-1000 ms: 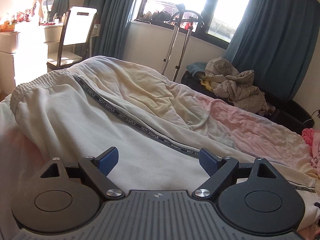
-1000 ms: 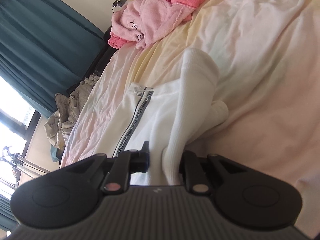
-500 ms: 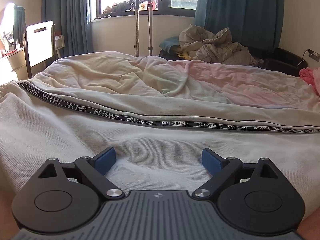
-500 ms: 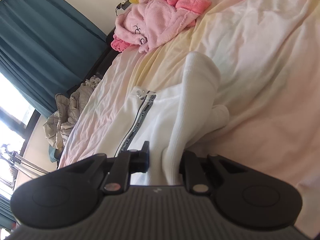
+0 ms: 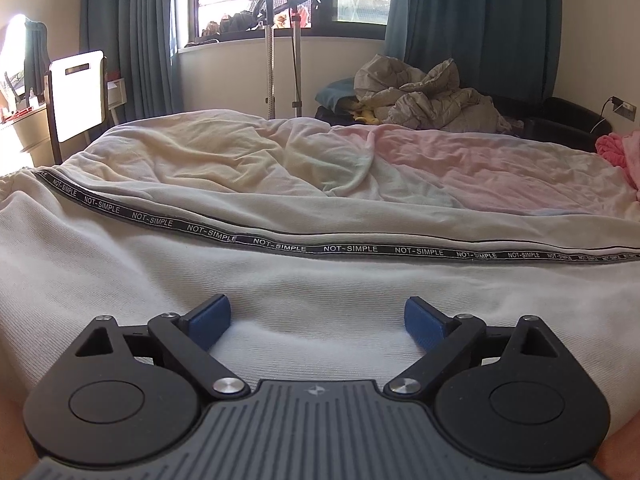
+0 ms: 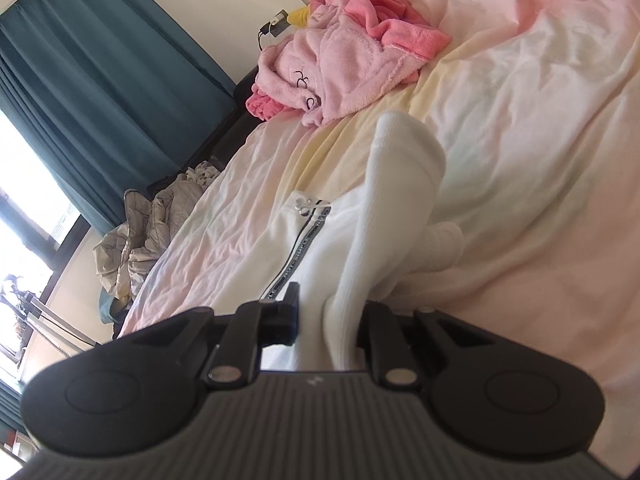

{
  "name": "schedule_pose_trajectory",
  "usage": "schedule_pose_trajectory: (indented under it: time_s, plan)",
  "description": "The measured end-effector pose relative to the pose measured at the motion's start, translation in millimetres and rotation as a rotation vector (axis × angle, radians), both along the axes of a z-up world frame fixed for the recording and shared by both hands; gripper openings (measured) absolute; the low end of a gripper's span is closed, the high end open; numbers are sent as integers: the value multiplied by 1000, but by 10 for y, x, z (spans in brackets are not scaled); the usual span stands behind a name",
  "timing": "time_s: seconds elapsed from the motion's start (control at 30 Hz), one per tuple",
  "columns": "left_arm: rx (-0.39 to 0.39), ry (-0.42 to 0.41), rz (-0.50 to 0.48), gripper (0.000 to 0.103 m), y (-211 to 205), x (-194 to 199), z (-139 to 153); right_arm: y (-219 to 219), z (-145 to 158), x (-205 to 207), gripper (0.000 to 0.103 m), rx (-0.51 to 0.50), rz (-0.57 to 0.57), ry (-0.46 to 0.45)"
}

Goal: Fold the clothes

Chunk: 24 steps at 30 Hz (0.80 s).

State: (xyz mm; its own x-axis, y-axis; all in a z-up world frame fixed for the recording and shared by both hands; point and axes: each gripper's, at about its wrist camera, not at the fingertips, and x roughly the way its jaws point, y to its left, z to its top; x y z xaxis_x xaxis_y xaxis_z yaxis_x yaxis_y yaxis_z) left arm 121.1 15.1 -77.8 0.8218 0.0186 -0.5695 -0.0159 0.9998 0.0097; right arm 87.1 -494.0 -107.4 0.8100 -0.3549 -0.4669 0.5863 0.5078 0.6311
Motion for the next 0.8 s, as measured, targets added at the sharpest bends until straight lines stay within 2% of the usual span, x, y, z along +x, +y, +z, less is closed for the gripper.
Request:
schedule_pose_trajectory:
  time_s: [0.3, 0.5, 0.63, 0.8]
  plan:
    - [-30, 11, 5, 96, 31, 21, 44, 89, 178, -1, 14, -107, 33, -8]
    - [-109, -33, -22, 96, 73, -33, 318, 130, 331, 39, 13, -168, 77, -43]
    - [-173, -105, -25, 96, 219, -96, 532, 303, 590, 125, 13, -286, 141, -58]
    - [-238, -176, 2, 96, 485, -124, 704, 853, 1027, 198, 12, -495, 226, -94]
